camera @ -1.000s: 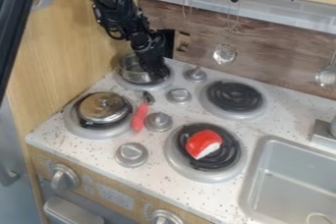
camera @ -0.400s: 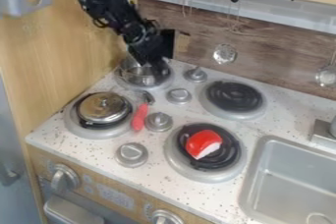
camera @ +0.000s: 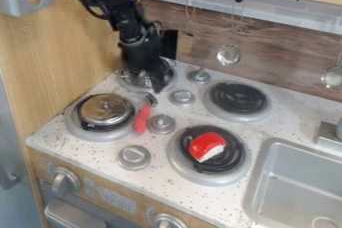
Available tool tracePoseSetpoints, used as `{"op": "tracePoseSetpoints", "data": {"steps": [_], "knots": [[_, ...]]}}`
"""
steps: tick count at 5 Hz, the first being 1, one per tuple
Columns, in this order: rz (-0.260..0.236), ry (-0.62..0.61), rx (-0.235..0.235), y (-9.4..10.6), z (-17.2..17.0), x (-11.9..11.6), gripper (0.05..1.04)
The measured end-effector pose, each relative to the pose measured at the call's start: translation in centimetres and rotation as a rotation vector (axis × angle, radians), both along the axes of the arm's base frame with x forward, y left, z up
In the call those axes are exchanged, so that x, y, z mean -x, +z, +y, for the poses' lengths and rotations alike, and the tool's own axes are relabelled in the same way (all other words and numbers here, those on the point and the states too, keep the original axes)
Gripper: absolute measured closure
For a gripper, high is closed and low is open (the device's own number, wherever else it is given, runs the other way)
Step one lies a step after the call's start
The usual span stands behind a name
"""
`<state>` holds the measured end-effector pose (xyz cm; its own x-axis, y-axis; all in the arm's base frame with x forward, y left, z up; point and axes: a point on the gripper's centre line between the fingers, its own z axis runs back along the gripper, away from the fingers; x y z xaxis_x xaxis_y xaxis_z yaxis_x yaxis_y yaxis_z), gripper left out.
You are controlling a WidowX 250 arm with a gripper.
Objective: Move the silver pot to the upper left burner
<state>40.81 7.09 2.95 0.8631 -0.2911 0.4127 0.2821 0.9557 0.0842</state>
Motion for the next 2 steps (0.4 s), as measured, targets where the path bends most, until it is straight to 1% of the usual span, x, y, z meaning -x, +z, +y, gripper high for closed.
{"op": "tracePoseSetpoints", "data": {"steps": [1,2], "knots": [[0.188,0.094,0.030,-1.5,-0.6,3.2,0.085],[0.272,0.124,0.045,-2.7,-1.4,5.1,0.085]]}}
